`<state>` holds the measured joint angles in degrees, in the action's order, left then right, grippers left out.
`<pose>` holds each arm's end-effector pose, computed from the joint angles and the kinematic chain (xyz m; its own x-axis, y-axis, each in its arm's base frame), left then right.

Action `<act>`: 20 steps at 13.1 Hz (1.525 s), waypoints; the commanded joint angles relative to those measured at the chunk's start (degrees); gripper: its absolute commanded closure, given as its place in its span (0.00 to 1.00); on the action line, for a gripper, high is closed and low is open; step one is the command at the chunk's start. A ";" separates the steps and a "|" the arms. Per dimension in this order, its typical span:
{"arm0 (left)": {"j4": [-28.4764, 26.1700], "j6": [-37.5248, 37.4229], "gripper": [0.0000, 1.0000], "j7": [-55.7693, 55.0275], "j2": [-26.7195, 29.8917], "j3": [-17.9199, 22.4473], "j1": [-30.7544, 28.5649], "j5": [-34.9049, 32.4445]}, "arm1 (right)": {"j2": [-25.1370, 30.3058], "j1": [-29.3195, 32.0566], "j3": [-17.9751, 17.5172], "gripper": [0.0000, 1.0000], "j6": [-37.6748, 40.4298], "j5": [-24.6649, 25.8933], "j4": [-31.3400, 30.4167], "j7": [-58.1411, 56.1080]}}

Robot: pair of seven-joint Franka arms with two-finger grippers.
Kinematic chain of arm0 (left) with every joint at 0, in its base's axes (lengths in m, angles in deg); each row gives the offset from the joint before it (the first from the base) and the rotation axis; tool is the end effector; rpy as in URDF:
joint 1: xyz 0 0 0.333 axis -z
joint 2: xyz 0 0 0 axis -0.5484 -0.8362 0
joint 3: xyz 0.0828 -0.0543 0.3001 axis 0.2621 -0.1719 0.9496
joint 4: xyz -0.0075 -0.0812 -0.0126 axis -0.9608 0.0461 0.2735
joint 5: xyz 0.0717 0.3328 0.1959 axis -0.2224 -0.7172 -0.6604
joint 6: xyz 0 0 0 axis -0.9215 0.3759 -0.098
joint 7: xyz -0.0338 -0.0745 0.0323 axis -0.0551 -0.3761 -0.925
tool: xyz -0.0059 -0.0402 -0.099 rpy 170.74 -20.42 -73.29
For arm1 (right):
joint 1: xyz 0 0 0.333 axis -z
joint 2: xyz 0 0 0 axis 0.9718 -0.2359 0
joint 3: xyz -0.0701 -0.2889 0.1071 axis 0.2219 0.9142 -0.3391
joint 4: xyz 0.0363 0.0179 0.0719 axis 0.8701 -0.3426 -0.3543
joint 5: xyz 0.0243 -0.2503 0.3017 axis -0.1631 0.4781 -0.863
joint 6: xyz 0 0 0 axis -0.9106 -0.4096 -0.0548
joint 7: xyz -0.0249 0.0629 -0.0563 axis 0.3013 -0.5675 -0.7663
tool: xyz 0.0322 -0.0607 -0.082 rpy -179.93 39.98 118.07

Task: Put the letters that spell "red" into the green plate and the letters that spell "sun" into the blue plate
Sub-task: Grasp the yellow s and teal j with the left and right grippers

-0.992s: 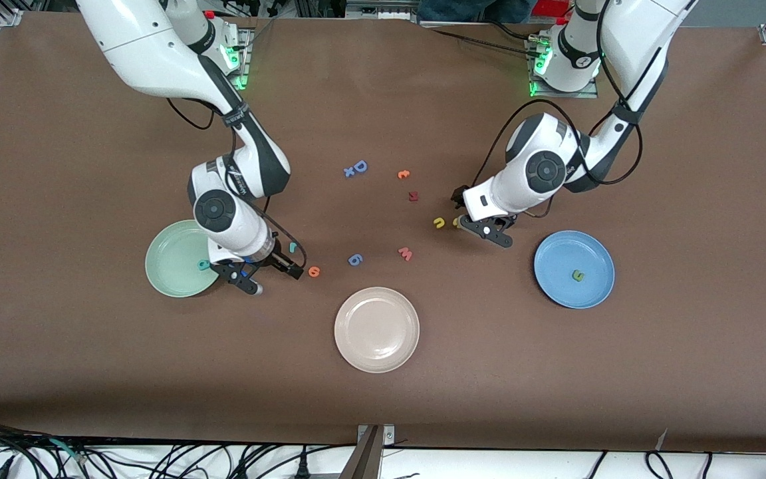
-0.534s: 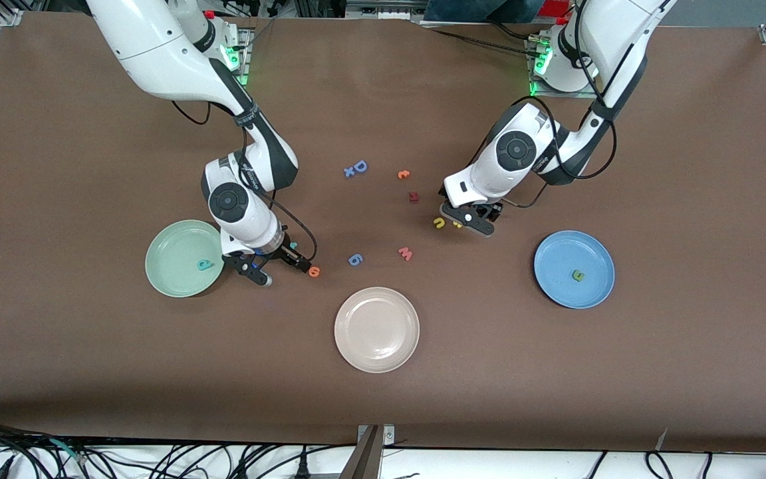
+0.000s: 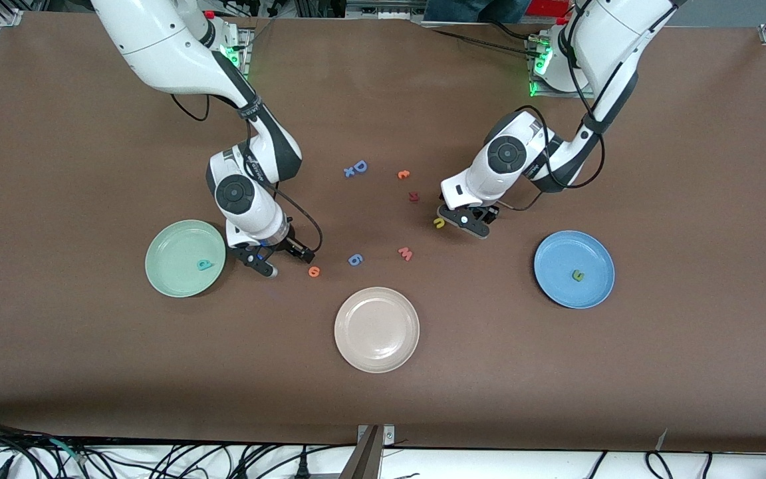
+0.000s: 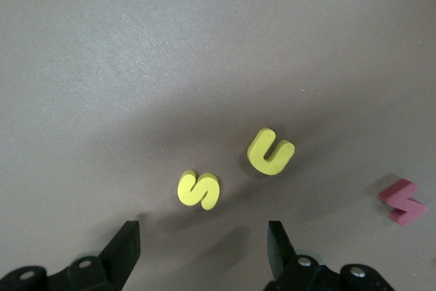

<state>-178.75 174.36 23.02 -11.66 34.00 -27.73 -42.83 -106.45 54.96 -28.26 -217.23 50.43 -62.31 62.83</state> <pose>0.4724 -0.3091 0.1783 0.8971 -0.4403 -0.0362 -0.4355 -0.8952 0.0948 0.5653 0.2912 0.1724 0.8495 -0.5267 -0.0322 -0.5275 -0.8463 -0.0743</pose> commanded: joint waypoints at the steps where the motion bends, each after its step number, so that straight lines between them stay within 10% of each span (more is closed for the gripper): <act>1: 0.78 2.35 0.16 -3.61 -1.63 0.31 0.36 -3.77 | 1.82 -0.14 -0.11 0.24 -0.41 -0.90 -2.43 0.33; 4: 0.79 3.85 0.26 -3.79 -2.07 0.40 0.19 -3.86 | 1.73 -0.05 -0.11 0.54 -0.32 -0.81 -2.43 -0.37; 10: 0.87 3.85 0.88 -3.79 -2.07 0.40 0.01 -3.86 | 1.55 0.03 -0.11 0.88 -0.24 -0.37 -2.43 -0.81; 20: 11.41 -15.73 0.94 6.63 2.77 0.14 -7.87 -3.51 | 7.18 9.25 0.24 0.91 16.90 0.85 2.06 -21.26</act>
<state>-170.29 163.44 24.54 -9.55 34.54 -32.15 -44.74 -100.65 61.76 -27.59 -202.16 50.61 -59.59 46.79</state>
